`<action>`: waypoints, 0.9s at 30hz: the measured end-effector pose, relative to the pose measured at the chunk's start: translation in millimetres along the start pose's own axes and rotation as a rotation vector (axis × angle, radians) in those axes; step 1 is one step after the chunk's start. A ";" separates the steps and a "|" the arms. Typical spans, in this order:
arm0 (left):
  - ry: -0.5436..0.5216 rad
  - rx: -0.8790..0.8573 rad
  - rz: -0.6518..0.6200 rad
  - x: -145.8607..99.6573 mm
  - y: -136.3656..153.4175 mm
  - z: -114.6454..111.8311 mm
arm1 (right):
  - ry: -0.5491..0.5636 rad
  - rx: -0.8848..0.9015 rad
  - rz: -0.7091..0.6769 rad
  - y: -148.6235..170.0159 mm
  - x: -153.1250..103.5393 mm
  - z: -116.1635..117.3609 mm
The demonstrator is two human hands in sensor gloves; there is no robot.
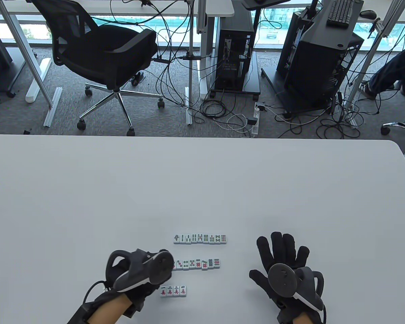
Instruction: Mahjong suit sorting
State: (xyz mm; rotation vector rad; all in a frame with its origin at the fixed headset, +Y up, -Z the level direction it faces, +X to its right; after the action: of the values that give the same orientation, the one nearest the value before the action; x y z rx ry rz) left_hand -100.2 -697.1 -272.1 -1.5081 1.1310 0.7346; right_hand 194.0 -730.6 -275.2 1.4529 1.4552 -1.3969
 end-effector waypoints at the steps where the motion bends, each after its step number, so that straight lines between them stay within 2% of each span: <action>1: 0.006 0.018 -0.038 2.7 -16.6 -1.2 | 0.001 0.004 0.000 0.0 0.0 0.2; 4: 0.051 0.083 -0.108 9.4 -49.7 -10.3 | 0.002 0.014 0.000 -0.1 0.2 0.3; 9: 0.126 0.202 -0.121 21.3 -71.7 -36.2 | 0.006 0.020 -0.006 -1.3 -0.1 -0.1; 13: 0.164 0.247 -0.096 26.7 -70.2 -51.8 | 0.007 0.022 -0.014 -3.0 -0.3 0.3; 20: 0.196 0.259 -0.082 30.5 -65.3 -63.1 | 0.006 0.019 -0.014 -3.3 -0.7 0.5; 27: 0.166 0.294 -0.065 22.6 -60.8 -56.9 | 0.004 0.012 -0.012 -3.0 -1.1 0.1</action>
State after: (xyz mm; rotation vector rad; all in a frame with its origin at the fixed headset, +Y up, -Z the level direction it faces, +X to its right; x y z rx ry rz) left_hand -42.3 -758.7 -255.2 -1.3654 1.2483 0.3833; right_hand 191.4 -730.4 -273.5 1.4578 1.4621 -1.4129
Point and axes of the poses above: the tracker on the back of each hand, its own y axis roughly to the little-finger side, its own x axis roughly from the wrist to the fingertips, z = x × y, the point moved 4 cm from there along x, roughly from the wrist to the fingertips, and after that the axes turned 14 degrees about y, right-handed, at the moved point
